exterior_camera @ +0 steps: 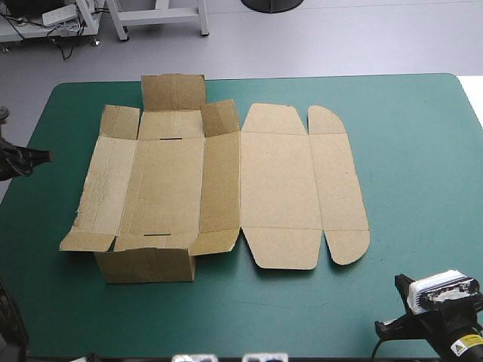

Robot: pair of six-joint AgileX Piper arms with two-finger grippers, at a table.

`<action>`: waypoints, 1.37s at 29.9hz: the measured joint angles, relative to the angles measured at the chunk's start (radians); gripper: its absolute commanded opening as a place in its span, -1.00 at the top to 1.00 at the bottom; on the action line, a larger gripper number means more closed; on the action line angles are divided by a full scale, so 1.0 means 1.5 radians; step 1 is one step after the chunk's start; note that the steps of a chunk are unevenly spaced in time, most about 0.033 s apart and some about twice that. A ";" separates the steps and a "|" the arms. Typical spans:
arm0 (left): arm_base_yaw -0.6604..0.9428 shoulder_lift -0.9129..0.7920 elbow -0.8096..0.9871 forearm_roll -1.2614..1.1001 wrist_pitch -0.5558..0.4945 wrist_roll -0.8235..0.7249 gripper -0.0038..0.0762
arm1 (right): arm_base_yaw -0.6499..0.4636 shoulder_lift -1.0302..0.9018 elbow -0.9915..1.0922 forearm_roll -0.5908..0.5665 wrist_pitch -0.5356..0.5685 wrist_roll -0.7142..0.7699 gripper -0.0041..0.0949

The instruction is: Fold the box

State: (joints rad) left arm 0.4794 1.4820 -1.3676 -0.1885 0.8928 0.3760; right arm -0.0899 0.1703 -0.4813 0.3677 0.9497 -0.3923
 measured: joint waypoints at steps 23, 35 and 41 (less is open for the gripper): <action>0.152 0.205 0.000 -0.278 0.209 0.232 0.84 | 0.000 0.000 0.000 -0.001 -0.002 0.000 0.95; 0.142 0.210 0.000 -0.235 0.209 0.229 -0.22 | 0.000 0.000 0.000 -0.016 -0.002 0.000 0.95; 0.086 0.236 0.000 -0.235 0.209 0.205 -0.21 | 0.000 0.000 0.000 -0.018 -0.002 0.000 0.95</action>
State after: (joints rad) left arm 0.6091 1.8360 -1.3680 -0.5413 1.2067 0.6838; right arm -0.0899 0.1703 -0.4813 0.3402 0.9467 -0.3923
